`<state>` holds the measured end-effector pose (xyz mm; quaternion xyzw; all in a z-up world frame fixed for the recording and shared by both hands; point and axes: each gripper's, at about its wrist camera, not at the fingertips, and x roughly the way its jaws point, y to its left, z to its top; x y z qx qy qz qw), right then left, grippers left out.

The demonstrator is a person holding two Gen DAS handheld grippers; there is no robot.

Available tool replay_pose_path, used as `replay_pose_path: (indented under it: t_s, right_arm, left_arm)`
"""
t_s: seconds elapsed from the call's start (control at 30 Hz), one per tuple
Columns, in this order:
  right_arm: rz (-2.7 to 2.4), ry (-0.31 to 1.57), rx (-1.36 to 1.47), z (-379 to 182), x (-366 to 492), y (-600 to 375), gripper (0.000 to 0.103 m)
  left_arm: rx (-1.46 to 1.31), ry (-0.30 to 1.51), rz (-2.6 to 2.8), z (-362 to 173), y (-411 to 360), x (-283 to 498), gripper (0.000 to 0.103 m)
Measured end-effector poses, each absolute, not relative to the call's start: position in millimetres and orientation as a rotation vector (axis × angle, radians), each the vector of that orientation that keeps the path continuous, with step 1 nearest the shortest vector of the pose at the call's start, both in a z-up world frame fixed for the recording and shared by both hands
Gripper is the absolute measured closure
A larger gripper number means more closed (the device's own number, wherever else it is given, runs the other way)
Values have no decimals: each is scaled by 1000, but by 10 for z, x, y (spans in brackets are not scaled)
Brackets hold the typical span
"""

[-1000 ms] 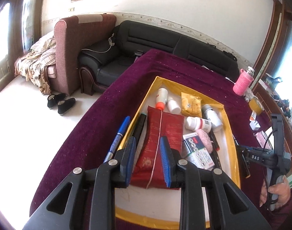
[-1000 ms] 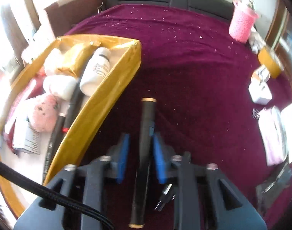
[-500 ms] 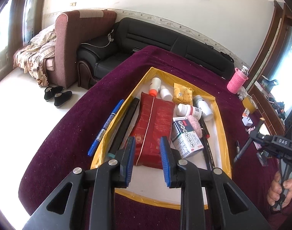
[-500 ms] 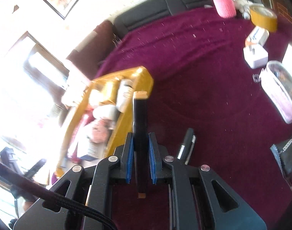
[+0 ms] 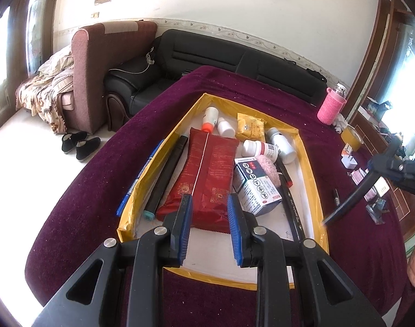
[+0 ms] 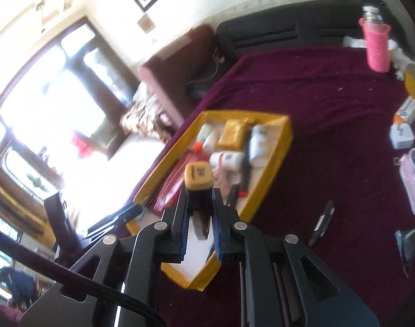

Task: Organize objects
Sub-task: 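Place the gold-ended marker in the tray and open the right gripper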

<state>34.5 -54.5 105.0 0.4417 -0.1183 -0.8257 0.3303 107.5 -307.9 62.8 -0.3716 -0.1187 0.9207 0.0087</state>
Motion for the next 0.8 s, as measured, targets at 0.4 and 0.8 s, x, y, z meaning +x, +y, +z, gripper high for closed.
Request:
replay_pose_path:
  t_s: [0.4,0.8]
  right_arm:
    - [-2098,-244,1418,264,-102,-1154,89]
    - [-2102,-220,1482,194,-160,-1283,77]
  left_arm:
    - [-1200,-272,2959,559,-3052,1048,76]
    - [-1198,-145,3065,591,-3033,1066,51]
